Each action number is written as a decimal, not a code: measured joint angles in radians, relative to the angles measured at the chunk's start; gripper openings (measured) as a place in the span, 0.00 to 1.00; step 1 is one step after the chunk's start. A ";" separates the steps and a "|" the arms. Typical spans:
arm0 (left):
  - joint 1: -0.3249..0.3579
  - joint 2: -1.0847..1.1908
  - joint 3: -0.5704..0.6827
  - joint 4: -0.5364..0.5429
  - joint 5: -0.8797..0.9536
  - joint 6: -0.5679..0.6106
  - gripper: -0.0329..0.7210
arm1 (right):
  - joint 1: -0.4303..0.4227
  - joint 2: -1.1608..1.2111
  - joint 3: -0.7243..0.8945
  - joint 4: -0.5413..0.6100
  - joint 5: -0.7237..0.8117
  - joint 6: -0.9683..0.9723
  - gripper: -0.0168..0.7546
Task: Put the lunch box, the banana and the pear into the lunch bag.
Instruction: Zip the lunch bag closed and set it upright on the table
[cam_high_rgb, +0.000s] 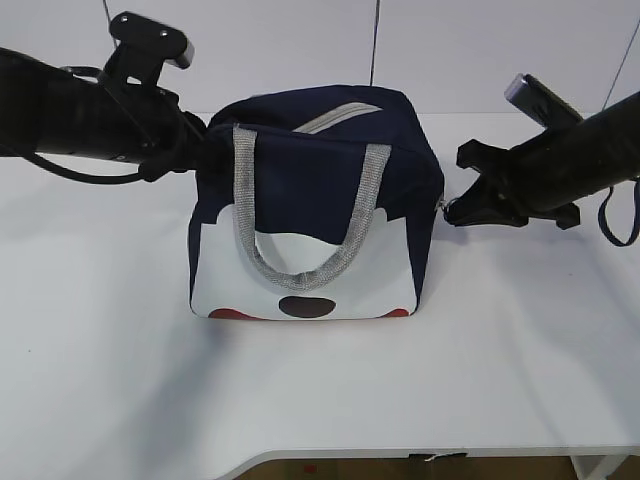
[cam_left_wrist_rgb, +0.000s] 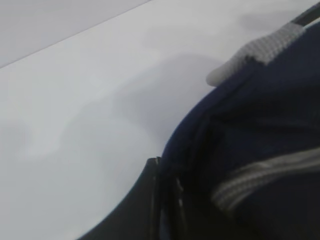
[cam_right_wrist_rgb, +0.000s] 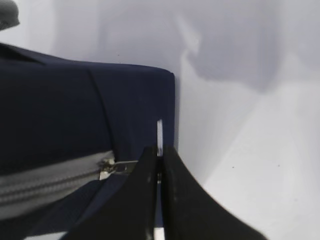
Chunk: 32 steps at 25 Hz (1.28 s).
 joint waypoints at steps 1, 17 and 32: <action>0.000 0.000 0.000 0.000 0.005 0.000 0.04 | -0.002 0.000 0.000 0.002 0.004 -0.035 0.03; 0.001 0.000 0.000 0.016 0.040 0.056 0.19 | -0.008 -0.009 0.000 0.121 0.147 -0.442 0.51; 0.001 -0.071 -0.001 0.231 0.121 0.057 0.55 | -0.008 -0.043 -0.132 -0.369 0.235 -0.890 0.51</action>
